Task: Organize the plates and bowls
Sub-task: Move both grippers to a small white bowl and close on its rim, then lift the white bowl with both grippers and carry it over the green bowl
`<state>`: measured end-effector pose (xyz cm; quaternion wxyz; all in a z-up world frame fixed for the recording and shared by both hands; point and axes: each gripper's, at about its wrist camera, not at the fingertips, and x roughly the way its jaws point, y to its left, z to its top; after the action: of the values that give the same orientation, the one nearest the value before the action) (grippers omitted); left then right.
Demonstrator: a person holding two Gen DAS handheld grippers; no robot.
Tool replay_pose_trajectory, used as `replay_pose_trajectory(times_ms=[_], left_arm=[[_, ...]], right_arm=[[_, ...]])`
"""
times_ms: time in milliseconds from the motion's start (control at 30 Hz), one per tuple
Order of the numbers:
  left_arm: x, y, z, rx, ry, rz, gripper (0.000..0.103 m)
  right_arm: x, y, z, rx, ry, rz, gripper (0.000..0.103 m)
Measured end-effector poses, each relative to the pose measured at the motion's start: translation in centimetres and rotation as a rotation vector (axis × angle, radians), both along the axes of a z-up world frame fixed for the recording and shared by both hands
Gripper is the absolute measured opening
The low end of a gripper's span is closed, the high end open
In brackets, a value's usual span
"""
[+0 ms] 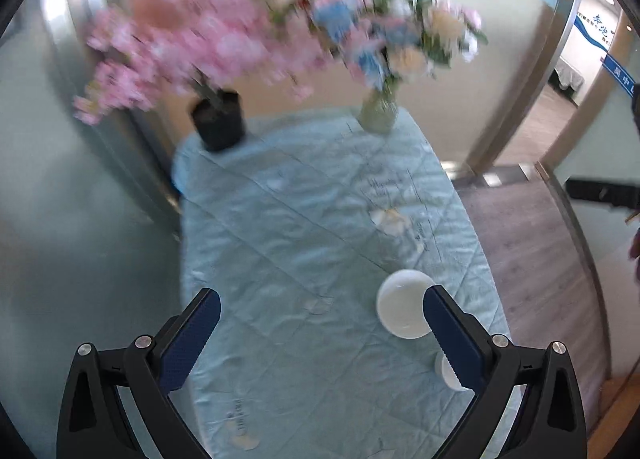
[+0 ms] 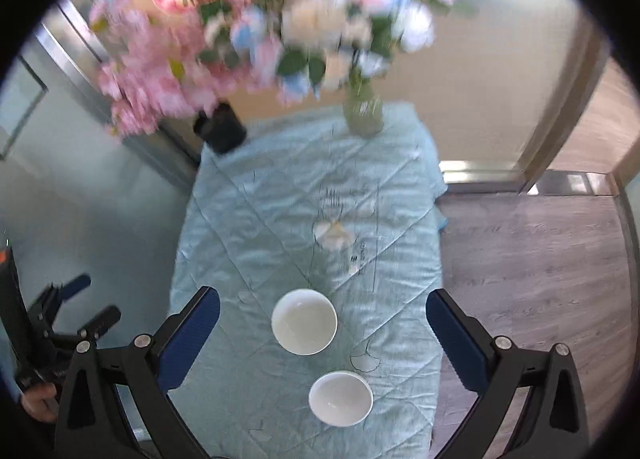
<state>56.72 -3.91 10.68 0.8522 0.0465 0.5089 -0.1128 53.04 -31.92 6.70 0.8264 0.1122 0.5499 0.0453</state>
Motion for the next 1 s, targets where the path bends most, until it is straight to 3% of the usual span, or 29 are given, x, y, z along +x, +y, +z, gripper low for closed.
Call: replay_pose_trajectory(times_ms=[100, 167, 233, 333, 400, 500, 600, 667, 767, 867, 1000], left_arm=[[2.1, -1.9, -5.6, 0.001, 0.088, -0.021, 0.097], [2.9, -2.9, -8.9, 0.002, 0.137, -0.04, 0.095], [3.6, -3.6, -12.4, -0.02, 0.188, -0.049, 0.095], [4.1, -4.3, -16.9, -0.035, 0.257, -0.036, 0.095], [4.3, -4.9, -19.4, 0.002, 0.282, -0.036, 0.095], [4.5, -6.1, -22.6, 0.033, 0.309, -0.063, 0.091], [4.7, -7.0, -25.1, 0.019, 0.355, -0.089, 0.075], [4.7, -7.4, -26.2, 0.011, 0.372, -0.1, 0.069], [4.7, -7.6, -27.3, -0.008, 0.379, -0.1, 0.063], [4.9, -7.9, -28.1, -0.031, 0.407, -0.108, 0.047], [5.0, -8.3, -28.3, -0.081, 0.415, -0.12, 0.026]], right_arm=[[1.5, 1.5, -5.9, -0.018, 0.065, 0.058, 0.1], [2.5, 2.3, -9.6, -0.033, 0.119, 0.079, 0.092], [2.9, 2.8, -13.3, -0.05, 0.167, 0.083, 0.09], [3.3, 3.1, -17.3, -0.023, 0.204, 0.066, 0.089], [3.4, 3.5, -20.1, -0.026, 0.245, 0.072, 0.086], [3.2, 4.1, -23.3, -0.04, 0.288, 0.083, 0.074], [2.9, 3.8, -25.5, -0.021, 0.311, 0.055, 0.056], [2.7, 3.5, -26.8, 0.013, 0.33, 0.026, 0.038], [2.6, 3.3, -27.5, 0.057, 0.334, 0.011, 0.029], [2.6, 3.5, -28.2, 0.092, 0.352, 0.008, 0.014], [2.7, 4.5, -28.2, 0.067, 0.352, 0.032, 0.009]])
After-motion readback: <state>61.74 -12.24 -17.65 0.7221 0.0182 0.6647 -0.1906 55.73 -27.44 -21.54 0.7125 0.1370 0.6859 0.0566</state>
